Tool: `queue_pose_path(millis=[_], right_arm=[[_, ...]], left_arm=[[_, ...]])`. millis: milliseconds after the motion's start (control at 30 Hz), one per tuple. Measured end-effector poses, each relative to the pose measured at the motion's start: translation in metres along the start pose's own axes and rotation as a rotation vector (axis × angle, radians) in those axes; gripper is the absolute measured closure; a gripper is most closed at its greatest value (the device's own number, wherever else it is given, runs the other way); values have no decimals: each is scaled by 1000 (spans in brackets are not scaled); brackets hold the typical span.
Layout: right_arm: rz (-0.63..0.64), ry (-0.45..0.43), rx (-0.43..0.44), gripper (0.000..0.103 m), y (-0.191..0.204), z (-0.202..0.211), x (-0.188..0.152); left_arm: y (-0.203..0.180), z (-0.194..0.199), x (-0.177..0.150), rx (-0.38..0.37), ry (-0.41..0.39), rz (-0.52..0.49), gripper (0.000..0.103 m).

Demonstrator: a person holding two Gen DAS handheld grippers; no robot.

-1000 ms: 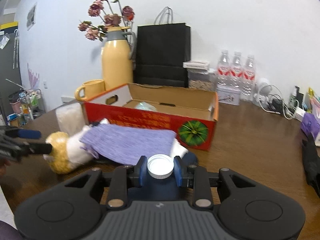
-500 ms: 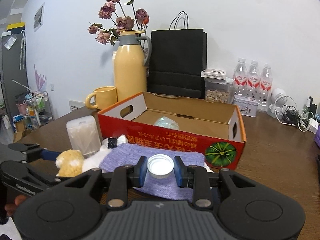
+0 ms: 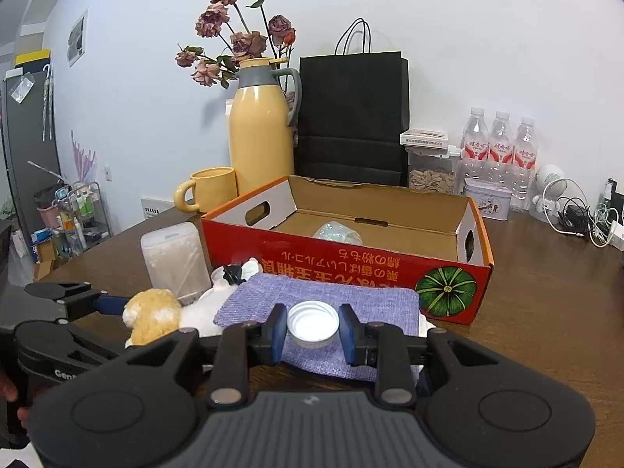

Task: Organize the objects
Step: 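Grasp the plush sheep with the left gripper while the right holds the cap, then lower the sheep and cap into the box and open both grippers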

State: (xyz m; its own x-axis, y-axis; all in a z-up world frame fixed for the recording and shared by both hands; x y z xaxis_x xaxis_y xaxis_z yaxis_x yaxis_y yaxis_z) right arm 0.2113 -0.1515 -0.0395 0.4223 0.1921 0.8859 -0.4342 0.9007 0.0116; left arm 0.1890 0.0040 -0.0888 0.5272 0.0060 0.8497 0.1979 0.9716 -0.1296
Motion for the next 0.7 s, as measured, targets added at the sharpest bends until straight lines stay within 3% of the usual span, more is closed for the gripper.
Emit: queue_pose_path(millis=[333,700], right_arm=[[-15,-7,-6,76,-5,8,-4],[-14,-44,-11,76,-5,12,7]], left_arm=[[0,35,-5,61,-79,-6,13],[7,78,39,140,-233,-6,12]])
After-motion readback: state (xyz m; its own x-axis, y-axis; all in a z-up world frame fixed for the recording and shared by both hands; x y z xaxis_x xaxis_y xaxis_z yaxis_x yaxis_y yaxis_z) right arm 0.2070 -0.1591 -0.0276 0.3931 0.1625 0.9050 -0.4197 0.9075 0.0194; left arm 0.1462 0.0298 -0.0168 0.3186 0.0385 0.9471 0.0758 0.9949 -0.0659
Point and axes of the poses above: each gripper's, at about its wrist camera, not at the fingertips, and z roughly against the way its jaws point, y to its left, x to its top, the point moved 10 cm from there along -z, roughly the way its jaws point, and after that the axes turned 4 degrees about -x, right-handed, at the moved point
